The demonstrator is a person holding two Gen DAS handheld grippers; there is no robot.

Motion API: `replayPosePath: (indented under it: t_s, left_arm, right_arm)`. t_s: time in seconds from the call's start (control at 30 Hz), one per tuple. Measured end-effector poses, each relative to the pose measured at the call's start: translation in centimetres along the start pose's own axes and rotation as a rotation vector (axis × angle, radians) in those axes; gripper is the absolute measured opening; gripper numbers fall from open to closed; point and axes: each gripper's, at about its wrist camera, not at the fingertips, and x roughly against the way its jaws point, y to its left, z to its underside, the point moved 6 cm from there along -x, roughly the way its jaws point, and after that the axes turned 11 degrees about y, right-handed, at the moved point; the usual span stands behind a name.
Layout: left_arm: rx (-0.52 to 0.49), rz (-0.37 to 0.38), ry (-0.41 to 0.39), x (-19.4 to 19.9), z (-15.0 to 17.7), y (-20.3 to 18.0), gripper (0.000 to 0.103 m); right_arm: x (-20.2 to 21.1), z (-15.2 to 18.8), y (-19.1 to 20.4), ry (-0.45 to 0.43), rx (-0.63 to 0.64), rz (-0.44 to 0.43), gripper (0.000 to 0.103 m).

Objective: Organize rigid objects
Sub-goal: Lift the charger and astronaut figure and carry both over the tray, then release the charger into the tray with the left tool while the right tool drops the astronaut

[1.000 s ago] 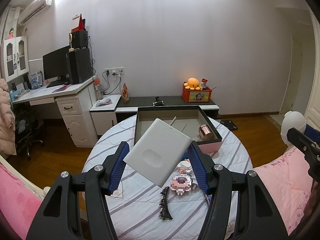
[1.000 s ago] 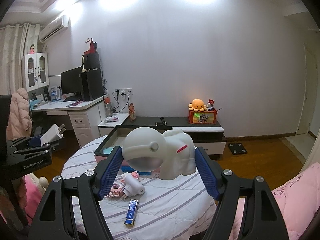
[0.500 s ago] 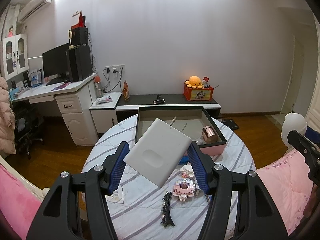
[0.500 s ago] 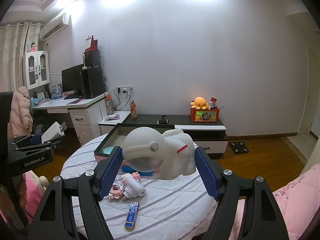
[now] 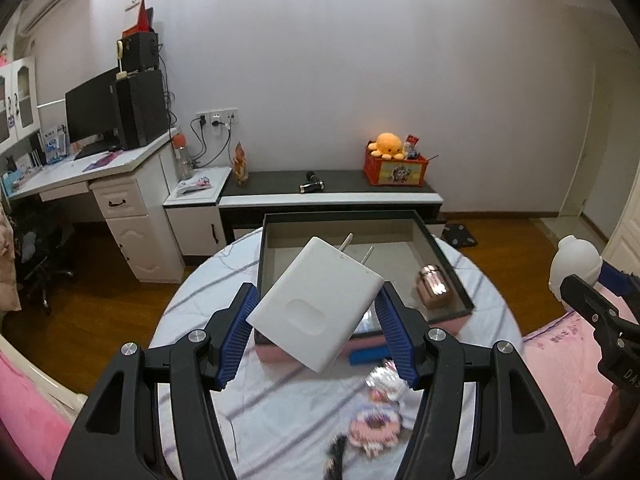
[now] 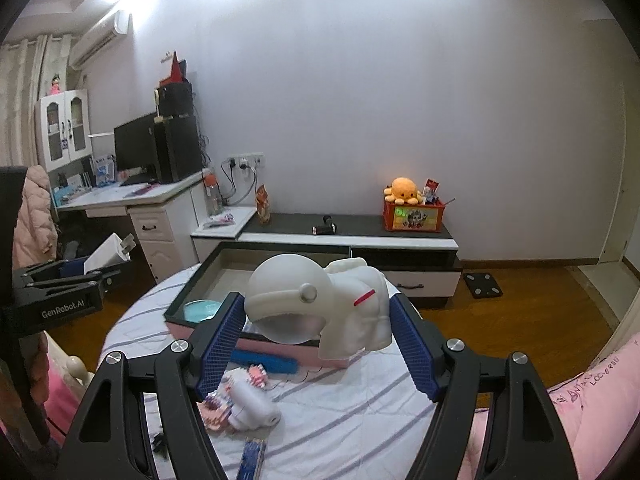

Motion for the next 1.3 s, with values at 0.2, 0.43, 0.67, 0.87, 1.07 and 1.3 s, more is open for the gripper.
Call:
replayPosePath:
  t_s: [0.2,0.43,0.67,0.87,1.07,1.3]
  left_arm:
    - [-0.042,-0.047,0.064,-5.7,-3.0,-0.9,0.062]
    - [-0.104,-0.06,0.199,-14.5,-5.4,-1.2,0.062]
    - [-0.088,-0.096,0.289,-20.5,-6.0,0.9,0.062]
    - [-0.093,-0.09,0.346,-22.9,-5.2,1.2,0.062]
    - [-0.094,-0.073,0.341,-22.5,-5.4,1.4,0.091]
    - [-0.058,-0.054,0.346,-21.7,-5.7,2.1,0.095]
  right_arm:
    - [-6.3,-2.5,-0.4,0.086,0.017,-0.021,0.075]
    - [-14.1,-4.1,-0.4,0.188,0.052,-0.069,0.075]
    - [-22.1,-3.7,-0.1,0.326,0.109,-0.105,0.075]
    - [-24.3,-3.5,0.4,0.343,0.135,-0.129,0.075]
    - [-24.3,-3.6,0.4,0.362,0.112,-0.181,0.077]
    - [-23.2,-4.4,-0.1,0.34,0.088,-0.137,0.08]
